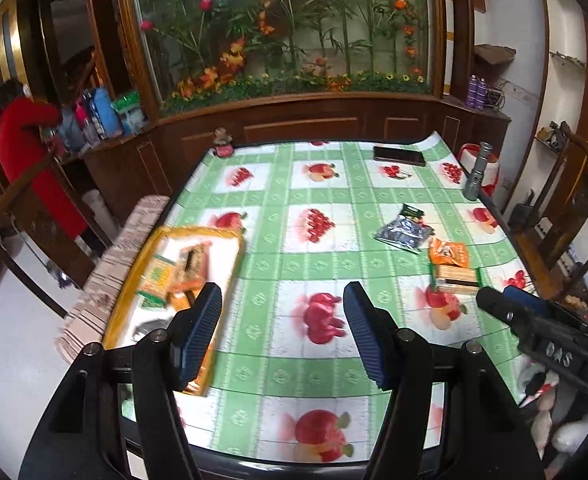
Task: Organize snacks
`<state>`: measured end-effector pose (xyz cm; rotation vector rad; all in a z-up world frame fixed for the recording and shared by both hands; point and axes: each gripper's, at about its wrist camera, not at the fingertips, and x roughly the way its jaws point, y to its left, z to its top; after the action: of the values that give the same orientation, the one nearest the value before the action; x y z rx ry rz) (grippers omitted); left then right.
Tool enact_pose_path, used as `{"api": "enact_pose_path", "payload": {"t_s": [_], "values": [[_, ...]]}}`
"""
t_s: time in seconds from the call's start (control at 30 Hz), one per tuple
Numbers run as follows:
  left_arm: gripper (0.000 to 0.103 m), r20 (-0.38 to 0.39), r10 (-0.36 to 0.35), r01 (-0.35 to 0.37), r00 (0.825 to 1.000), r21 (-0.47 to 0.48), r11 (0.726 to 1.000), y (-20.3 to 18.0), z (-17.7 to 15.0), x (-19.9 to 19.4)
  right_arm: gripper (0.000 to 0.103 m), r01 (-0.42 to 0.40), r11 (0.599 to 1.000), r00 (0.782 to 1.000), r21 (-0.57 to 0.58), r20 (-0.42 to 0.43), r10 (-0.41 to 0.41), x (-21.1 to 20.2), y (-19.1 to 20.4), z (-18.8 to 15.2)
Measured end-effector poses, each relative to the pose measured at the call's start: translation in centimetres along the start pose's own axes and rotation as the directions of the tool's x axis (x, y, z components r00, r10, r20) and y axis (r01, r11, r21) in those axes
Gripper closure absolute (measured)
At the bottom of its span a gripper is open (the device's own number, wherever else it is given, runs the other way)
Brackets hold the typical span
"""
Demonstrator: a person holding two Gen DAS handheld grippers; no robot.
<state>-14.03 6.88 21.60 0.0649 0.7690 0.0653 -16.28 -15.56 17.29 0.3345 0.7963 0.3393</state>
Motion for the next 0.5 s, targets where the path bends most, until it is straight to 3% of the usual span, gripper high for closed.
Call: {"api": "enact_pose_path", "payload": {"t_s": [0.13,0.3,0.5], "values": [[0.041,-0.045,-0.039,0.038,0.998,-0.011,0.999,-0.5,-1.0,1.2,0.038,0.070,0.989,0.998,0.133,-0.012,-0.069,0.6,-4.6,-0.2],[0.041,-0.131,-0.087,0.088,0.988,-0.001,0.996,-1.1,-2.1,4.0,0.037,0.145,0.943,0.988,0.301,-0.094,-0.122,3.6,-10.0,-1.1],[0.041,-0.208,-0.166,0.158,0.964,-0.054,0.986,-0.2,-2.1,8.7,0.037,0.201,0.903,0.979,0.380,-0.107,-0.173,6.5,-12.8,0.2]]}}
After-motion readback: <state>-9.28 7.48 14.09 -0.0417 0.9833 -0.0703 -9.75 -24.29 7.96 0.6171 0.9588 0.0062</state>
